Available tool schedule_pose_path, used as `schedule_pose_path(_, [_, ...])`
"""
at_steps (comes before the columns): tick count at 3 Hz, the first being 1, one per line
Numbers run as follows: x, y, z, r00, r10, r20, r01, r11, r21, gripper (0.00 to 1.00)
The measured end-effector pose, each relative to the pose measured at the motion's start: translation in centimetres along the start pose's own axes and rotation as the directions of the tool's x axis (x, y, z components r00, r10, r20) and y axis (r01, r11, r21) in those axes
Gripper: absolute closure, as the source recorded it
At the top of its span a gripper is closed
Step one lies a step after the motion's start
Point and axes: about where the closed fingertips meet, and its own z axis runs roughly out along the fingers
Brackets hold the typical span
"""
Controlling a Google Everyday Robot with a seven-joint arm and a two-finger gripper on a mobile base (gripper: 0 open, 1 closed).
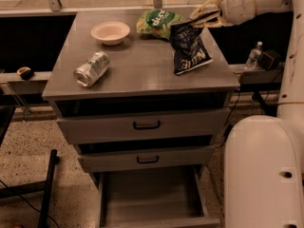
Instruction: Pick blue chip bag from bottom drawer and place on counter
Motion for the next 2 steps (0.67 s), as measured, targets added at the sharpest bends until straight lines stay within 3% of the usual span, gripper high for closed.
schedule_pose_path(2, [0.03, -0.02, 0.02, 1.000, 0.000, -0.001, 0.000, 1.0000, 0.001, 0.04])
